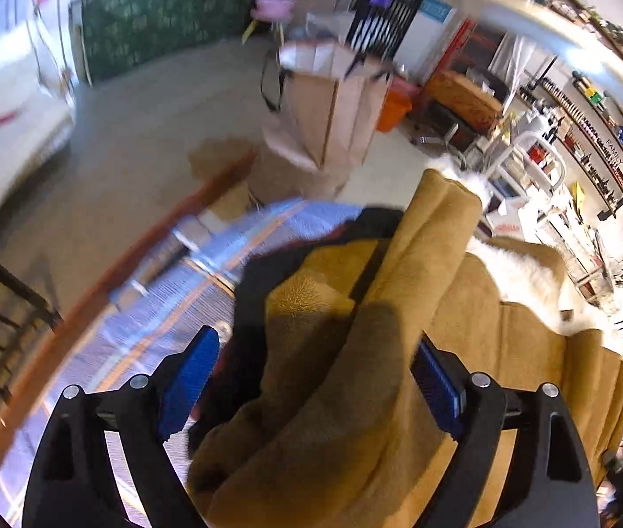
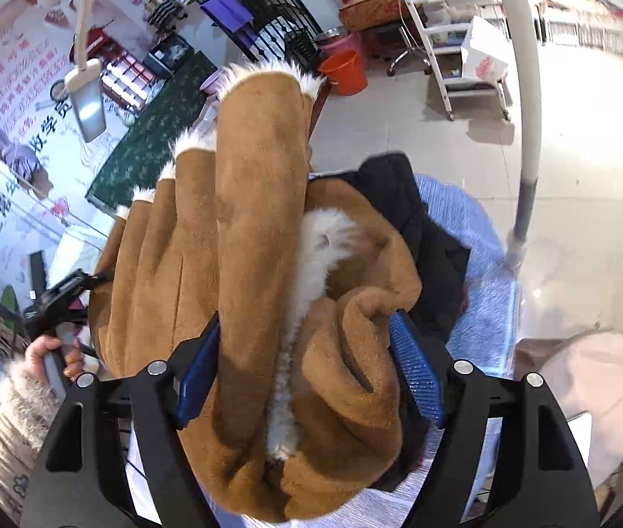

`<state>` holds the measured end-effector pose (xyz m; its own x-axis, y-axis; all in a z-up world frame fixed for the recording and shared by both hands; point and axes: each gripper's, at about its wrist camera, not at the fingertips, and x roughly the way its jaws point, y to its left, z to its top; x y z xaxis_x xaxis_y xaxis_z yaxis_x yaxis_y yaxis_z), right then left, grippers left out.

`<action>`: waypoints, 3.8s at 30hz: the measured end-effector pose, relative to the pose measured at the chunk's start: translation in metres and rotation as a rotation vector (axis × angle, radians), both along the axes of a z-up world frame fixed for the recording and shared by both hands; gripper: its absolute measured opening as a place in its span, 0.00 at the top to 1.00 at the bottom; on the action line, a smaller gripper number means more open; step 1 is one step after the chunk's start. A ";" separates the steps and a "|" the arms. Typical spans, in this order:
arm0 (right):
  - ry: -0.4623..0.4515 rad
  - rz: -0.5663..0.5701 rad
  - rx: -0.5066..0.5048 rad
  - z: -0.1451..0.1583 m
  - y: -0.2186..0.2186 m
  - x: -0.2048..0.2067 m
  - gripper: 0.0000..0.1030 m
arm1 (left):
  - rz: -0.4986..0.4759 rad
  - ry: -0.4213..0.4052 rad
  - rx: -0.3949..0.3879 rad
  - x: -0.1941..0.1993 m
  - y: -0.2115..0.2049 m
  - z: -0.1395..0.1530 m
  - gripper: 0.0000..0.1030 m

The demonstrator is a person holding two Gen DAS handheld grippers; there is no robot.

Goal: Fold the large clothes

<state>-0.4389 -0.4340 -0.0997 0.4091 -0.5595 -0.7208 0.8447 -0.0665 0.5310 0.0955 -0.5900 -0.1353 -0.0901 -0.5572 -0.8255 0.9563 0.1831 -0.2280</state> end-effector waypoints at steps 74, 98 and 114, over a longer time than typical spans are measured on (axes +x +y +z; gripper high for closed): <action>0.510 0.296 0.066 0.104 0.062 0.135 0.17 | -0.066 -0.473 0.242 -0.145 0.160 0.068 0.06; 0.514 0.299 0.109 0.093 0.062 0.136 0.17 | -0.097 -0.492 0.274 -0.151 0.160 0.063 0.06; 0.506 0.314 0.110 0.089 0.062 0.140 0.17 | -0.102 -0.490 0.278 -0.152 0.163 0.060 0.06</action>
<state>-0.2985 -0.3718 -0.0103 0.1340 -0.3783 -0.9159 0.9788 0.1951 0.0626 -0.0562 -0.4271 -0.0756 0.2982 -0.3221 -0.8985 0.9541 0.0735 0.2903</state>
